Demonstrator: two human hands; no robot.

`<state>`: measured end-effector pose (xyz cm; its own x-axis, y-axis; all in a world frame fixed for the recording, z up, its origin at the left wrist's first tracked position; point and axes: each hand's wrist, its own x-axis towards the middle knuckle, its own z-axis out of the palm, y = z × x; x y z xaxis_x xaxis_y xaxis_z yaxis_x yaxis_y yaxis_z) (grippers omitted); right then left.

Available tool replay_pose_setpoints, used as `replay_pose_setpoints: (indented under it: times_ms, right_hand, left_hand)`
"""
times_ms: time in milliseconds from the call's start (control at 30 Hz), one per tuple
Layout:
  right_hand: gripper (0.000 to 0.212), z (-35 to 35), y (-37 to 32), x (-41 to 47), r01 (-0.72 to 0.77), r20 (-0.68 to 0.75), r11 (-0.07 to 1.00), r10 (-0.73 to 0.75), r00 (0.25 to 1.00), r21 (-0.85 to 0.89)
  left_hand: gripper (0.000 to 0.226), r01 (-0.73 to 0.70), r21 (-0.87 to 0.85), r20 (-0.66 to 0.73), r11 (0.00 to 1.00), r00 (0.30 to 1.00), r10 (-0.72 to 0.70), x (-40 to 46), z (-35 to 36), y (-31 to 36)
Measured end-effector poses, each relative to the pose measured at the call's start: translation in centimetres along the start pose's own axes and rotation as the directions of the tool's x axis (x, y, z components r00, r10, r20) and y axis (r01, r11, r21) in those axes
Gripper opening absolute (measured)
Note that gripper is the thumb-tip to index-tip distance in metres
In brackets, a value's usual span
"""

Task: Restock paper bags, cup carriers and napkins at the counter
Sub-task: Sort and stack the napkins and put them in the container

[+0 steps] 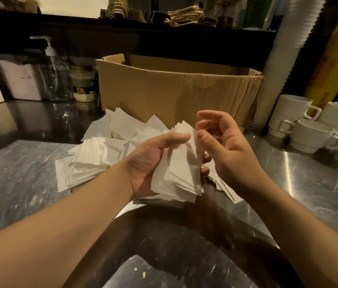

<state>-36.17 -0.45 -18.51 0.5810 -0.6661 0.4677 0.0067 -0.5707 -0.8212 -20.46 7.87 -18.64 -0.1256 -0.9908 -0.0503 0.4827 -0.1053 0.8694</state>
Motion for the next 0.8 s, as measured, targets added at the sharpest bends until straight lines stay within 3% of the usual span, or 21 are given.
replay_pose_setpoints:
  times_ms: [100, 200, 300, 467, 700, 800]
  right_hand:
    - [0.091, -1.0, 0.5, -0.3, 0.131, 0.257, 0.983, -0.094, 0.962, -0.129]
    - [0.118, -0.6, -0.1, -0.5, 0.145, 0.405, 0.971, -0.056, 0.913, -0.193]
    - [0.117, -0.2, -0.6, -0.7, 0.132, 0.416, 0.966, -0.028, 0.909, -0.222]
    - [0.117, -0.2, -0.6, -0.6, 0.171, 0.43, 0.95, -0.044, 0.902, -0.262]
    - [0.123, -0.6, -0.3, -0.4, 0.196, 0.438, 0.928, -0.04, 0.898, -0.318]
    - [0.101, -1.4, 0.0, -0.1, 0.161, 0.323, 0.967, -0.091, 0.942, -0.197]
  left_hand:
    - [0.056, 0.0, -0.006, -0.028, 1.0, 1.0, 0.0, 0.2, -0.6, -0.1]
    - [0.039, -0.017, -0.029, 0.014, 0.999, 1.0, 0.017, 0.2, -0.4, -0.1]
    - [0.029, -0.045, -0.044, -0.031, 0.998, 0.999, 0.044, 0.2, -0.1, -0.1]
    - [0.051, -0.067, -0.004, -0.072, 0.998, 0.995, 0.067, 0.3, -0.2, -0.1]
    - [0.047, -0.013, -0.009, -0.034, 1.0, 0.999, 0.013, 0.1, -0.4, 0.0]
    - [0.063, 0.014, -0.053, -0.002, 0.998, 1.0, -0.014, 0.1, -0.7, 0.1]
